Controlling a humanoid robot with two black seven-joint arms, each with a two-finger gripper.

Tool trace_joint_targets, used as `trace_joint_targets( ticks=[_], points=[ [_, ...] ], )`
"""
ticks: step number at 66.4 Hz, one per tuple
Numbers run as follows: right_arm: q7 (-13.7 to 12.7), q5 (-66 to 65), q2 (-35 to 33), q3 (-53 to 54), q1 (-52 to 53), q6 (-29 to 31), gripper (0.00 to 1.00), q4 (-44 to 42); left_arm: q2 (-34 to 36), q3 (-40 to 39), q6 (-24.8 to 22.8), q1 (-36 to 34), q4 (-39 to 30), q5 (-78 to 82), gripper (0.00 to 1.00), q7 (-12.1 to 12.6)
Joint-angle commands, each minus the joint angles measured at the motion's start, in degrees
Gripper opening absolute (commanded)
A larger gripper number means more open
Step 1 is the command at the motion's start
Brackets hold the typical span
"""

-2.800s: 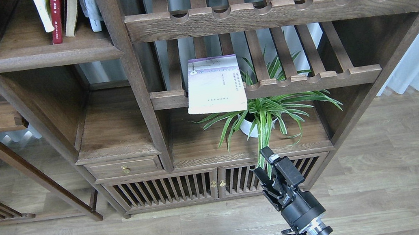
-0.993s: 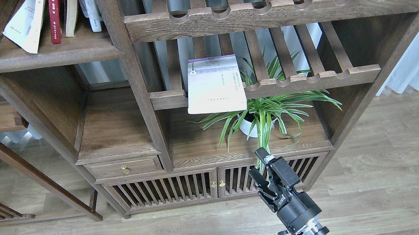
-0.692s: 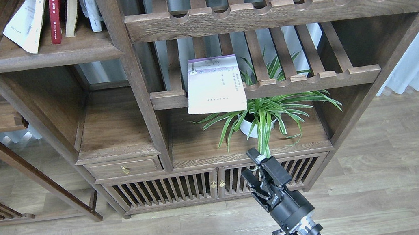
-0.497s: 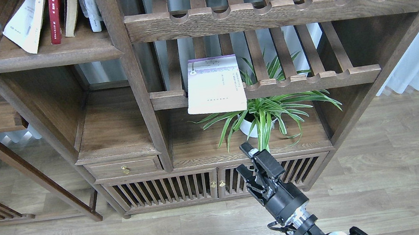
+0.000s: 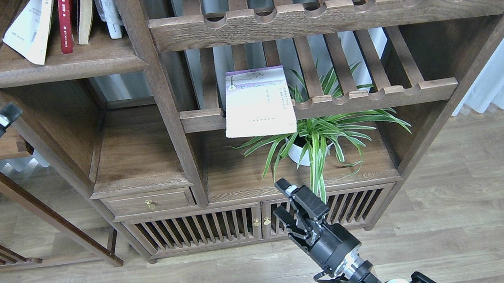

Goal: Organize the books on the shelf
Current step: 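Withdraw the left gripper and move the right gripper to the white book, then grasp the white book on the middle shelf with the right gripper and pull it out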

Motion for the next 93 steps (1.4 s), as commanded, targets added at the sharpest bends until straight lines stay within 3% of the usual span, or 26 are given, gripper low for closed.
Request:
trace_joint_targets(
  ticks=[1,20,45,63,83,93],
  points=[
    [0.05,0.55,0.0,-0.07,1.07,-1.25,1.0,-0.88,-0.5,0.2,0.0,2.78,2.92,-0.02,0.84,0.0],
    [0.14,2.13,0.0,0.72,7.3,-1.42,1.0,-3.78,-5.77,0.55,0.0,12.71,5.28,2.26,0.85,0.71],
    [0.23,2.49,0.0,-1.65,10.82,-4.23,1.0,-2.82,-7.01,-0.33,0.0,13.51,5.91,2.62,0.85,0.44],
    [2.51,2.66,0.0,-2.0,15.74,-7.31,1.0,-5.01,-7.1,-2.35,0.0,13.51,5.91,2.71,0.85,0.44],
    [2.78,2.84,0.0,-2.18,19.0,-7.66,1.0,-7.3,-7.27,-3.58,0.0,13.51,6.43,2.71,0.86,0.44],
    [4.18,2.93,0.0,-2.18,20.93,-9.86,1.0,-7.3,-7.89,-4.63,0.0,13.33,6.43,2.8,0.86,0.71]
  ],
)
